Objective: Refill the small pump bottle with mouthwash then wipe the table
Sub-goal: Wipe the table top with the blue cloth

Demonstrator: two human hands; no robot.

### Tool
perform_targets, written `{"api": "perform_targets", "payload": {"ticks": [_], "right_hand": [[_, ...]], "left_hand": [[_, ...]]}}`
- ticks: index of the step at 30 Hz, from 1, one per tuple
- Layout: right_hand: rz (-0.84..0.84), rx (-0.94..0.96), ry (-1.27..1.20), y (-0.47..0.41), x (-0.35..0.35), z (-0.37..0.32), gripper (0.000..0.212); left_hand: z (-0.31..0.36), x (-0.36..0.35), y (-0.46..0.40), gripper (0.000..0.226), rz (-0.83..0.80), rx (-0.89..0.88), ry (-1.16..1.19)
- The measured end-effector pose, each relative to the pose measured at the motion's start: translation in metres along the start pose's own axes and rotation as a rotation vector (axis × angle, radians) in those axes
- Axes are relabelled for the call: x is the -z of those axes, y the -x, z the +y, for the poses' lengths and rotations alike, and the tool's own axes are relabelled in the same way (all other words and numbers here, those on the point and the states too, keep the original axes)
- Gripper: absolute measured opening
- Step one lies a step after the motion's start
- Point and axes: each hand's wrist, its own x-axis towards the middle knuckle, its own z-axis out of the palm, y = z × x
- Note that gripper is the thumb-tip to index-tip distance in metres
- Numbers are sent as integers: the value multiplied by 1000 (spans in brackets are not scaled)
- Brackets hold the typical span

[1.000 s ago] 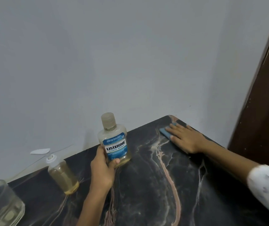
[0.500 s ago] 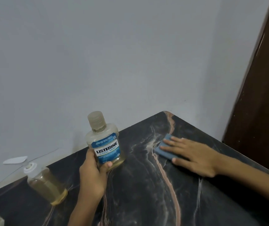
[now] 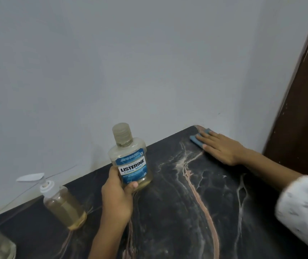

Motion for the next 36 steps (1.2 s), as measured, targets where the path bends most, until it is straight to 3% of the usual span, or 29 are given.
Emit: {"api": "perform_targets", "payload": {"ticks": [3, 7, 15, 18, 22, 25, 27, 31, 36], "right_hand": [[49, 146, -15, 85, -12, 6, 55], [3, 102, -71, 136, -11, 8, 54], [36, -187, 1, -25, -4, -49, 54], [37, -200, -31, -54, -8, -92, 54], [36, 71, -10, -9, -12, -114, 52], [53, 370, -26, 73, -20, -100, 52], [17, 437, -85, 122, -19, -75, 50], [-16, 194, -24, 152, 0, -13, 50], [-7, -77, -14, 124, 6, -9, 50]], "left_hand": [[1, 0, 1, 47, 3, 6, 7], [3, -1, 3, 46, 11, 2, 6], [7, -3, 5, 44, 7, 44, 36], [8, -4, 5, 43, 13, 49, 41], [7, -5, 6, 42, 25, 65, 43], [11, -5, 7, 47, 37, 111, 60], [16, -4, 10, 55, 39, 138, 82], [31, 0, 30, 77, 101, 128, 115], [44, -1, 86, 75, 27, 27, 89]]}}
